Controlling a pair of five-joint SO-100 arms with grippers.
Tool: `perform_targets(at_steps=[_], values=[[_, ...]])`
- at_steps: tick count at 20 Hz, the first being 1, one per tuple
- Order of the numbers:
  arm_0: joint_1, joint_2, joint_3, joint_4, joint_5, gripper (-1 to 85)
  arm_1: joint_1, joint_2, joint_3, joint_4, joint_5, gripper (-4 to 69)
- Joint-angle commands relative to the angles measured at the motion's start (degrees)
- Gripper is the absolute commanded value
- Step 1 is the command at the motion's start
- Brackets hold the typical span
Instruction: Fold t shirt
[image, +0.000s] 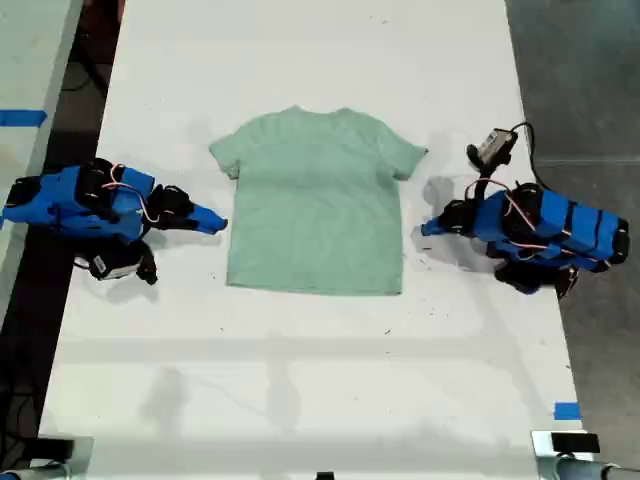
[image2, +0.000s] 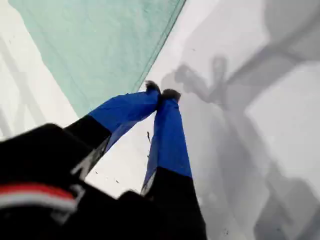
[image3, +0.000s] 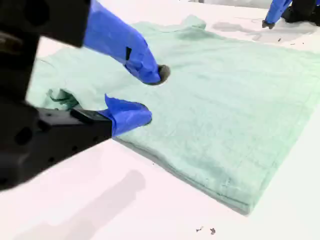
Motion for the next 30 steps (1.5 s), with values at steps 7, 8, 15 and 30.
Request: perform_targets(at_steps=[7, 8, 15, 30], values=[[0.4, 0.2, 0.4, -0.6, 0.3, 9.3, 4.9, -6.9, -16.3, 5.4, -3.8, 1.4], [0.4, 0.2, 0.4, -0.6, 0.3, 9.3, 8.3, -15.9, -26.5, 7.8, -6.2, 1.4], [0.4, 0.2, 0.4, -0.6, 0.3, 9.3, 29.5, -70.3, -82.2, 15.2, -25.3, 21.8], [0.4, 0.2, 0.4, -0.6, 0.3, 9.3, 41.5, -110.0, -64.2, -23.0, -30.6, 13.7]])
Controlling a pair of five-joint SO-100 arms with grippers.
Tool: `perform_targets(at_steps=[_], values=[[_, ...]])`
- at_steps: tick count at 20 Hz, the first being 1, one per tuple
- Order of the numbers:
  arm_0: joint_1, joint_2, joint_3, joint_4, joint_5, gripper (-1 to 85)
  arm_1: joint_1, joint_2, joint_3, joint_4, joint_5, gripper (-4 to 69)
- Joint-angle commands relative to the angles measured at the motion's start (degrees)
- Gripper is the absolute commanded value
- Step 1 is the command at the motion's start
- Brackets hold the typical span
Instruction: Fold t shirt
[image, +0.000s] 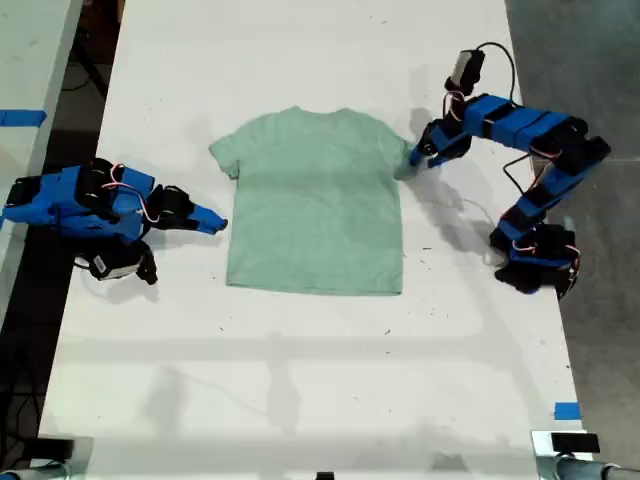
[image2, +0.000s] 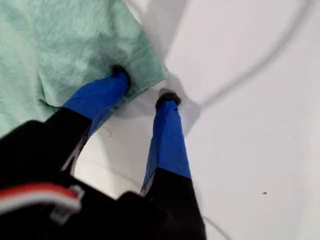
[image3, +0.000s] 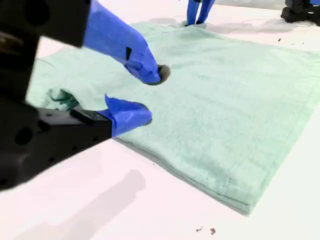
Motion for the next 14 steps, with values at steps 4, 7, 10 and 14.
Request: perform_targets(at_steps=[4, 7, 10, 14], values=[[0.4, 0.2, 0.4, -0.6, 0.3, 9.4, 0.6, -2.9, -0.4, -2.4, -0.3, 6.9], [0.4, 0.2, 0.4, -0.6, 0.3, 9.4, 0.4, -3.0, -0.4, -2.5, -0.2, -0.8], [0.4, 0.2, 0.4, -0.6, 0.3, 9.4, 0.1, -1.1, -0.5, -1.2, 0.5, -0.8], [0.4, 0.2, 0.4, -0.6, 0.3, 9.4, -2.6, 11.0, -8.8, 8.5, 1.1, -0.8]])
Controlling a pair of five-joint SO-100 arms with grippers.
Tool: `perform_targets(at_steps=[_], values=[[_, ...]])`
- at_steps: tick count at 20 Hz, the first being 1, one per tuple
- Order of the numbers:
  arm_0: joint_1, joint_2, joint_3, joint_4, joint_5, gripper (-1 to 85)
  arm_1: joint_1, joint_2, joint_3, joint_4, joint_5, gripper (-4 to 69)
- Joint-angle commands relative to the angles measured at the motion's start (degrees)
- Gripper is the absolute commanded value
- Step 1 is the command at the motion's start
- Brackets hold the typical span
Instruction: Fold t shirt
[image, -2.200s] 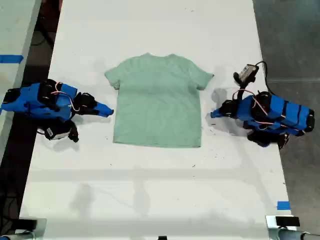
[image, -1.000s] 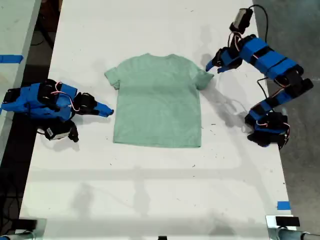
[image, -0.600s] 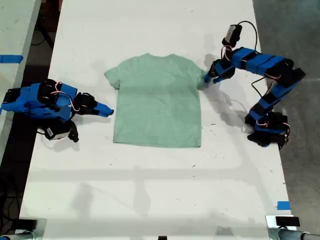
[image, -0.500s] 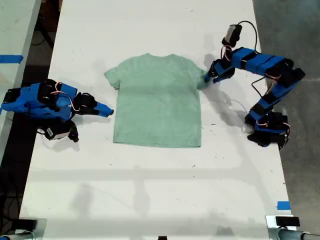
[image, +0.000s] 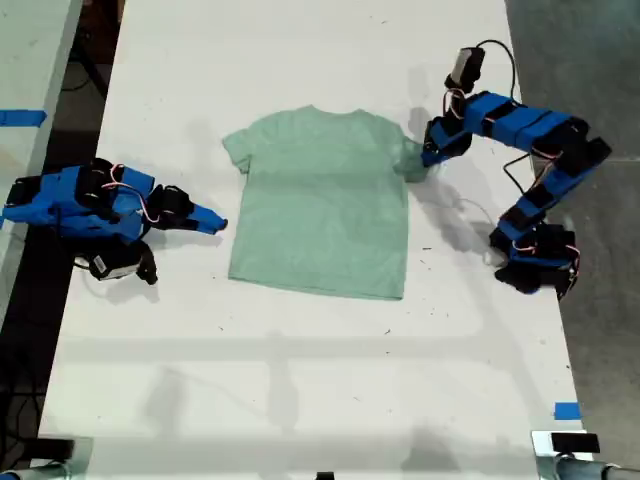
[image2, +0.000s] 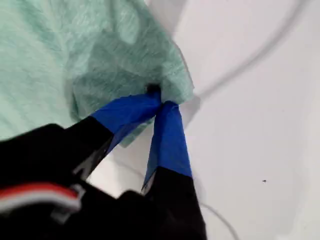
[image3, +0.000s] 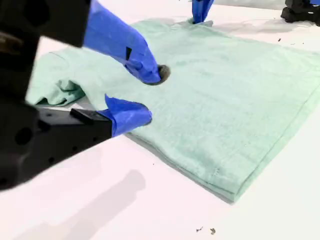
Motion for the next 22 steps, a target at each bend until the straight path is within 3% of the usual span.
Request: perform_targets(at_steps=[1, 3, 5, 10, 14, 15, 16, 18, 22], values=[[0.4, 0.2, 0.4, -0.6, 0.3, 9.4, -3.8, 9.1, -11.8, 7.6, 1.0, -0.8], [0.4, 0.2, 0.4, -0.6, 0.3, 9.4, -8.3, 9.8, -22.9, 13.0, 1.4, -0.8], [0.4, 0.2, 0.4, -0.6, 0.3, 9.4, -13.5, 7.9, -31.0, 13.9, 2.2, -0.8], [0.4, 0.2, 0.4, -0.6, 0.3, 9.4, -25.2, -7.4, -40.1, 4.7, 2.2, -0.8], [0.4, 0.2, 0.4, -0.6, 0.3, 9.5, -30.4, -26.5, -53.3, 3.6, 0.3, 0.5], [0.4, 0.2, 0.4, -0.6, 0.3, 9.5, -31.5, -29.8, -56.4, 4.0, -1.1, 16.8], [0.4, 0.2, 0.4, -0.6, 0.3, 9.5, -31.9, -30.7, -57.7, 4.3, -1.9, 23.3], [0.4, 0.2, 0.4, -0.6, 0.3, 9.5, -30.5, -27.3, -57.7, 7.8, -2.0, 16.9], [0.4, 0.2, 0.4, -0.6, 0.3, 9.5, -25.3, -9.1, -54.4, 18.1, -2.5, 13.1]])
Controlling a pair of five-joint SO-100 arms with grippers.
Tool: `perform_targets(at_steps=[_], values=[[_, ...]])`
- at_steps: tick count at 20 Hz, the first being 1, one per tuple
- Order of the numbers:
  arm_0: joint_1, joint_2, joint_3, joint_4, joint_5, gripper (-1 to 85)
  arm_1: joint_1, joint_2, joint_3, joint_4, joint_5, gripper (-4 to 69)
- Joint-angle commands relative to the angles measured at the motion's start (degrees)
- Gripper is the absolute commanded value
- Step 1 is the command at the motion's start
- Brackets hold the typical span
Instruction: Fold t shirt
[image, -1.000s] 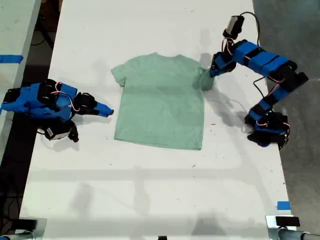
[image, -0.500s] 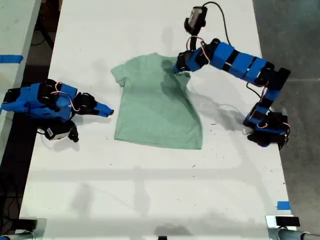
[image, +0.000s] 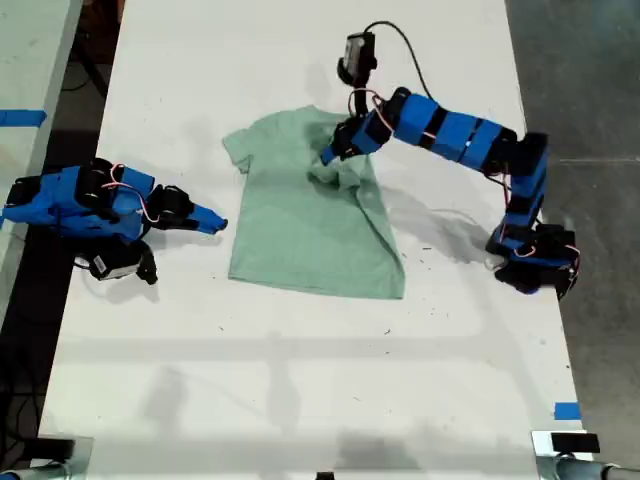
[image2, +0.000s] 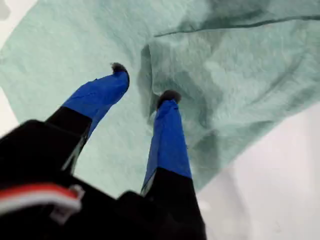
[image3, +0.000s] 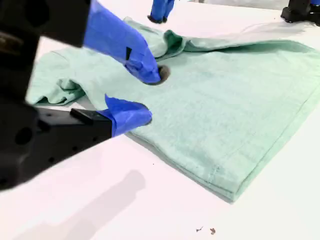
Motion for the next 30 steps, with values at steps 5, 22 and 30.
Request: perform_targets(at_steps=[5, 22, 30], values=[[0.4, 0.2, 0.4, -0.6, 0.3, 9.5, 0.2, 48.5, 19.8, 17.0, 9.5, 1.5], [0.4, 0.3, 0.4, -0.5, 0.2, 9.7, -21.5, 126.7, 121.8, 1.2, 27.9, 1.5], [0.4, 0.3, 0.4, -0.5, 0.3, 9.7, -21.8, 126.7, 121.8, 1.2, 27.4, 1.5]])
